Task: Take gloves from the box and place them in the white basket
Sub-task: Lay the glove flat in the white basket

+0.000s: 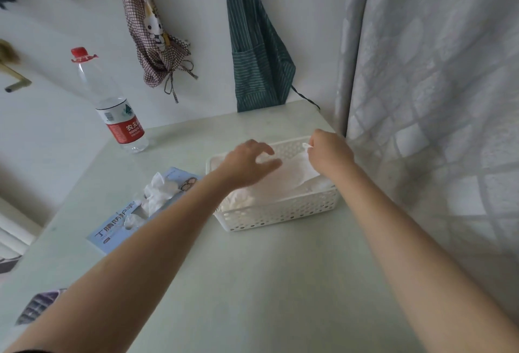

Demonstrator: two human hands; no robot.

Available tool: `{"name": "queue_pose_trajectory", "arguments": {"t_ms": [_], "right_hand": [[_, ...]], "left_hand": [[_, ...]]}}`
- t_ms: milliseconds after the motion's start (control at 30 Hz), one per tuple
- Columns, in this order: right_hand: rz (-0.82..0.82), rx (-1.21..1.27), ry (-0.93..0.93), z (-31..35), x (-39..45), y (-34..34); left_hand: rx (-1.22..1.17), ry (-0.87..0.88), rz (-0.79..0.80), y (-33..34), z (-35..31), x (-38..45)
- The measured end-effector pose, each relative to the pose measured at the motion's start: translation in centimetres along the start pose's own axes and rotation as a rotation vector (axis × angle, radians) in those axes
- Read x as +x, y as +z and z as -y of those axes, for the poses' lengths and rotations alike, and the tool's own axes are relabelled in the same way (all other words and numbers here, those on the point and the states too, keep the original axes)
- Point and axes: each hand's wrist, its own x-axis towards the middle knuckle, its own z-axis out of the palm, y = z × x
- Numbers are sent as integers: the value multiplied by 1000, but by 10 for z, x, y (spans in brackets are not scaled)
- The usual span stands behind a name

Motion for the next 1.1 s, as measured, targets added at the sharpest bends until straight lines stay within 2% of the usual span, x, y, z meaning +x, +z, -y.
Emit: {"name": "queue_pose_trajectory", "arguments": {"t_ms": [133,200,233,333,467,567,700,833,900,1000,1100], "right_hand": [[-22,-177,-42,3,-7,-1],[-18,-203,-53,4,-11,-1],[-25,-200,-54,6,-12,-1],[-73,-165,-68,24,-15,-3],[-101,-78,-189,71,-19,4],[-45,15,-346,114,-28,20],[166,192,-476,179,-46,46],[312,328,-432,225,-64,72],[346,271,-401,239,-68,80],[289,157,-413,246,-71,83],[180,151,-412,248,-69,75]], "left_hand": [[265,-86,311,28,0,-8],[169,-100,346,29,2,-10],[65,-97,299,25,2,-11],[-142,-81,22,-2,6,-18],[-171,-162,-282,-37,39,-41],[-194,-316,-400,-56,77,-68],[-189,-483,-413,-71,130,-110],[-248,-527,-418,-74,163,-139],[-284,-521,-357,-74,172,-150],[-297,-456,-267,-70,179,-158],[-306,-368,-273,-66,180,-159]]}}
